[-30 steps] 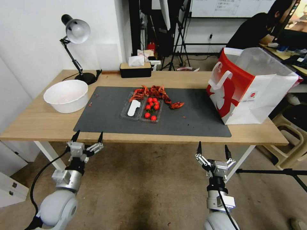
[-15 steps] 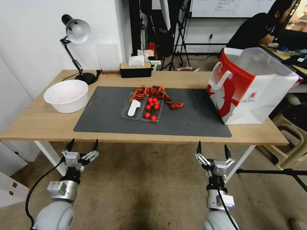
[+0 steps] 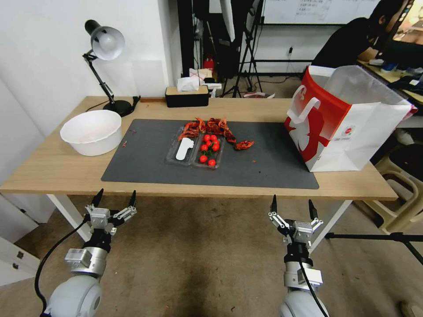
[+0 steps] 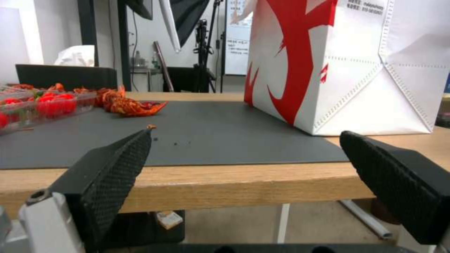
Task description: Pick up the trash from the table and place it into the takeout bag.
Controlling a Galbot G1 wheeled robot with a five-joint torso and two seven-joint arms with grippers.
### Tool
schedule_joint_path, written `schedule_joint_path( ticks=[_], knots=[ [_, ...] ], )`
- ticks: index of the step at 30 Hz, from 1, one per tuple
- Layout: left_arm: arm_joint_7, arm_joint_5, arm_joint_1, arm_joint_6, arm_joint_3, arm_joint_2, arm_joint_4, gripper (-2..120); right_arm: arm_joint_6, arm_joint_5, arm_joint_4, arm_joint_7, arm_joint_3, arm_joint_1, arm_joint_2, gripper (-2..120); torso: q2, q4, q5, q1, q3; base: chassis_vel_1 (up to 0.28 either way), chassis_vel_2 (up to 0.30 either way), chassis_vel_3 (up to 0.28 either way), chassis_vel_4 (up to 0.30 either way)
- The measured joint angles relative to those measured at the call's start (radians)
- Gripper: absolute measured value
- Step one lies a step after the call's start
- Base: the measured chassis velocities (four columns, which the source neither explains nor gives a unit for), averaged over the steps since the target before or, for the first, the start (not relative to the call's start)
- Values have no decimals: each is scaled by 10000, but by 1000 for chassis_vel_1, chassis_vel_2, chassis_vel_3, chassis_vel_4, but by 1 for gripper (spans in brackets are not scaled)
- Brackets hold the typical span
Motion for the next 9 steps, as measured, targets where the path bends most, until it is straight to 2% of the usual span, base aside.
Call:
schedule_joint_path(
  ticks=[9],
  knots=[
    [1,0,-7,2,2,7,1,100,-1,0,2,-7,1,0,2,100,0,0,0,0,0,0,0,0,0]
  ],
)
